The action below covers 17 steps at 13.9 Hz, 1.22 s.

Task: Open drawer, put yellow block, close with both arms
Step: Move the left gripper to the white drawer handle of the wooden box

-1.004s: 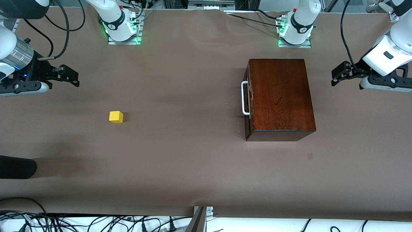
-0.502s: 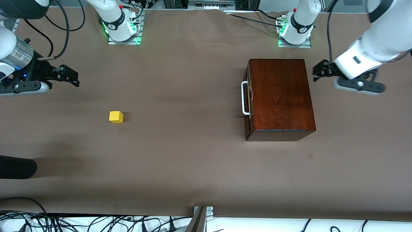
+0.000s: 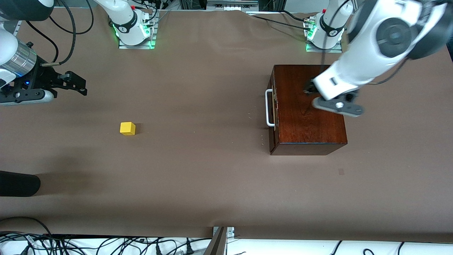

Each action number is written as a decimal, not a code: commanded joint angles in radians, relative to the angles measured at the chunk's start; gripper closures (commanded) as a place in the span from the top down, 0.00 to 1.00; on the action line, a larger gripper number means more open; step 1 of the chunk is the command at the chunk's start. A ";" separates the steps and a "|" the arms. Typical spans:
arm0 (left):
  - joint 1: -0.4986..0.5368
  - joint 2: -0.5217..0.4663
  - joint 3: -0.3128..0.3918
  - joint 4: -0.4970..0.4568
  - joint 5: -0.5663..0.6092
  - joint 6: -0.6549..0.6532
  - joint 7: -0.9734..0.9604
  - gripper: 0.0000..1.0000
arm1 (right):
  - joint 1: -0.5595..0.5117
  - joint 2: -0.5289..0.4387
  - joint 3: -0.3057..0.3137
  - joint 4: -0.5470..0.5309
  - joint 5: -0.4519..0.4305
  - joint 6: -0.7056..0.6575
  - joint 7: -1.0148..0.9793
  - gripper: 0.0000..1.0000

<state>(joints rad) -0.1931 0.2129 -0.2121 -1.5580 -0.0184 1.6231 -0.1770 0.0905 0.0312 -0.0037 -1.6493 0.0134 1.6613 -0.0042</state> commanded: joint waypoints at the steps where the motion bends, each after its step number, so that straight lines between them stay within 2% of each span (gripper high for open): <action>1: -0.095 0.132 0.003 0.137 0.031 -0.023 -0.106 1.00 | -0.012 0.009 0.007 0.023 0.007 -0.017 -0.005 1.00; 5: -0.183 0.187 -0.001 0.139 0.058 0.027 -0.258 1.00 | -0.012 0.009 0.007 0.023 0.007 -0.015 -0.005 1.00; 8: -0.265 0.238 0.000 0.098 0.061 0.083 -0.405 1.00 | -0.012 0.009 0.007 0.023 0.007 -0.017 -0.005 1.00; 10: -0.301 0.261 0.000 0.081 0.070 0.087 -0.432 1.00 | -0.012 0.009 0.007 0.025 0.007 -0.017 -0.005 1.00; 15: -0.325 0.263 0.000 -0.033 0.165 0.188 -0.493 1.00 | -0.012 0.009 0.007 0.025 0.007 -0.015 -0.005 1.00; 17: -0.327 0.273 0.000 -0.048 0.216 0.207 -0.498 1.00 | -0.012 0.009 0.007 0.025 0.007 -0.015 -0.005 1.00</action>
<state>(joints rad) -0.5136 0.4963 -0.2157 -1.5699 0.1399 1.8011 -0.6522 0.0902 0.0315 -0.0039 -1.6490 0.0134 1.6613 -0.0042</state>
